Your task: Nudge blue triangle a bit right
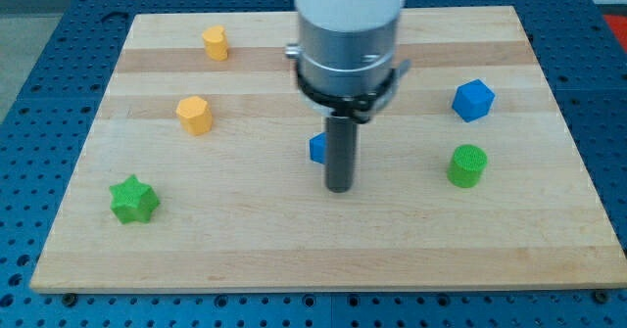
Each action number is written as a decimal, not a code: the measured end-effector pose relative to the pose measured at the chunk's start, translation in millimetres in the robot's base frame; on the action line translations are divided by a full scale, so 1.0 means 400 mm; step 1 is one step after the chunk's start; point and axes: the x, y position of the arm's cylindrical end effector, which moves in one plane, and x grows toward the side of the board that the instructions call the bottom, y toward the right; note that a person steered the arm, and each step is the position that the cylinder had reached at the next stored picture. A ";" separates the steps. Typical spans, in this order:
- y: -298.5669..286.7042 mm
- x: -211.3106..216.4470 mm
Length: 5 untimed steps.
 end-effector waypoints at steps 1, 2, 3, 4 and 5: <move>-0.066 -0.034; -0.036 -0.036; -0.005 -0.036; 0.036 -0.036; 0.078 -0.036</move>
